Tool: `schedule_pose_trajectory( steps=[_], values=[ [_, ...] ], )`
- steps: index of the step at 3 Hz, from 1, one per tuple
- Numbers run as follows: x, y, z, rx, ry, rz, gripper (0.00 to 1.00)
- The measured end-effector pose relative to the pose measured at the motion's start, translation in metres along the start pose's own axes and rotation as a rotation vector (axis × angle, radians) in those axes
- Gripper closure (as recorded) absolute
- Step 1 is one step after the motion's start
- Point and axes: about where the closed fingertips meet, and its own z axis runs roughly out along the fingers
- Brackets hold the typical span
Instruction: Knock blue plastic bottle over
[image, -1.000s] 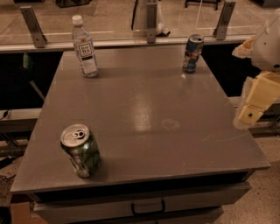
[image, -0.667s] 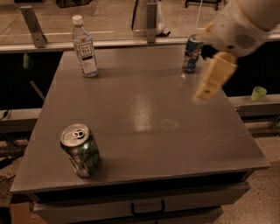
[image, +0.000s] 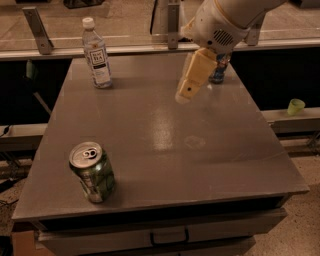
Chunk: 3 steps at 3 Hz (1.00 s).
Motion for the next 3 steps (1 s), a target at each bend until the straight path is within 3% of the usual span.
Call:
schedule_pose_trajectory(
  steps=[1,3],
  values=[
    [-0.006,-0.011,0.015,0.022,-0.043,0.044,0.00],
    [-0.029,-0.095,0.090,0.077,-0.258,0.191,0.00]
  ],
)
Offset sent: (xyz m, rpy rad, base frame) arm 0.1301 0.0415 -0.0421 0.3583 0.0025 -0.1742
